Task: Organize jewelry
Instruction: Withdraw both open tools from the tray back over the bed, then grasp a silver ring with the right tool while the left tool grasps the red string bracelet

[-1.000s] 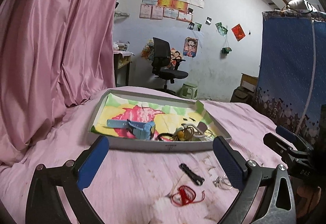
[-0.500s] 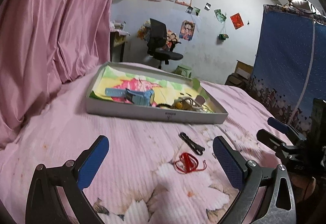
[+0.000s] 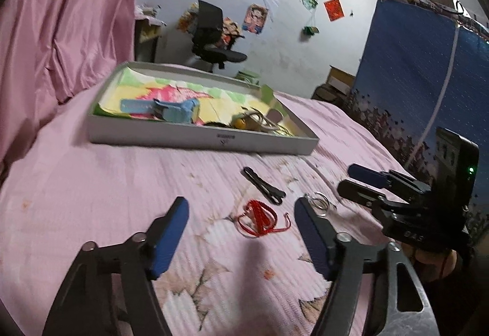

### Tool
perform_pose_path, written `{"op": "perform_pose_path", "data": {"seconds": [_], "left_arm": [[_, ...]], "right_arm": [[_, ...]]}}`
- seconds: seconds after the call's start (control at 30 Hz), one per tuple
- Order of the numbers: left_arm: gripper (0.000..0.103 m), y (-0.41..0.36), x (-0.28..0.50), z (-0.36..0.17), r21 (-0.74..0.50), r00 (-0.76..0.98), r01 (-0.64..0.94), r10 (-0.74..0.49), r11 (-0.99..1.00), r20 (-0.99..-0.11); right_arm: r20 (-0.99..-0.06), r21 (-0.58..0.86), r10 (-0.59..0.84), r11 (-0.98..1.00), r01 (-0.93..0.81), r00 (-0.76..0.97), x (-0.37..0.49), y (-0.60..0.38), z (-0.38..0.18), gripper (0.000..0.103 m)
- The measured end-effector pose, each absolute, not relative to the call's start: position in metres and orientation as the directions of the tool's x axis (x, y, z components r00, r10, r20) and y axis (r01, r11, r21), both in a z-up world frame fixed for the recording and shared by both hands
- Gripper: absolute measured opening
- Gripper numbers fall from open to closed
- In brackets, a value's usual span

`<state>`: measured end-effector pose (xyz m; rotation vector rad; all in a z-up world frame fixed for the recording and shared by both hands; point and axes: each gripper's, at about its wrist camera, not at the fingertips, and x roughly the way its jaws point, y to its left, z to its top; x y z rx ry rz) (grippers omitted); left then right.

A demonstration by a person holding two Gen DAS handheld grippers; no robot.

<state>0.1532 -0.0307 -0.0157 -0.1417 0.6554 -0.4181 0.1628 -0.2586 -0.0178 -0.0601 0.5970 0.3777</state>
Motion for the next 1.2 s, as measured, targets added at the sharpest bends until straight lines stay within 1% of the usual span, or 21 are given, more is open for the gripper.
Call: {"op": "perform_pose_path", "data": {"seconds": [0.07,0.3,0.5,0.57,0.7,0.8,0.9,0.93,1.2], "left_arm": [[0.058,-0.032,0.156,-0.018,-0.267,0.695,0.340,-0.433,0.902,-0.574],[0.046,-0.035,0.164,-0.024,-0.291,0.648,0.359,-0.462,0.887,-0.606],[0.035,-0.039,0.168,-0.029,-0.294,0.621,0.366,-0.467,0.883,-0.630],[0.030,-0.039,0.170,-0.030,-0.295,0.614,0.364,-0.466,0.883,-0.637],[0.024,-0.040,0.171,-0.033,-0.295,0.605,0.361,-0.463,0.884,-0.647],[0.021,-0.042,0.171,-0.034,-0.292,0.600,0.364,-0.463,0.884,-0.653],[0.012,-0.043,0.171,-0.036,-0.294,0.591,0.373,-0.470,0.880,-0.655],[0.009,-0.043,0.170,-0.036,-0.293,0.590,0.375,-0.471,0.879,-0.656],[0.008,-0.043,0.165,-0.032,-0.280,0.617,0.380,-0.467,0.881,-0.633]], "right_arm": [[-0.576,0.053,0.342,0.922,-0.383,0.742,0.165,-0.255,-0.020,0.038],[-0.639,0.044,0.361,0.898,-0.437,0.679,0.178,-0.239,-0.031,0.031],[-0.689,0.072,0.372,0.889,-0.452,0.622,0.191,-0.236,-0.041,0.031],[-0.700,0.079,0.373,0.888,-0.453,0.609,0.193,-0.235,-0.043,0.031],[-0.708,0.084,0.377,0.884,-0.459,0.598,0.194,-0.233,-0.046,0.030],[-0.712,0.087,0.380,0.882,-0.463,0.591,0.195,-0.232,-0.047,0.027],[-0.716,0.092,0.383,0.881,-0.464,0.584,0.197,-0.231,-0.048,0.018],[-0.716,0.093,0.383,0.881,-0.464,0.583,0.197,-0.232,-0.048,0.019],[-0.685,0.097,0.400,0.878,-0.469,0.608,0.191,-0.235,-0.041,0.018]]}}
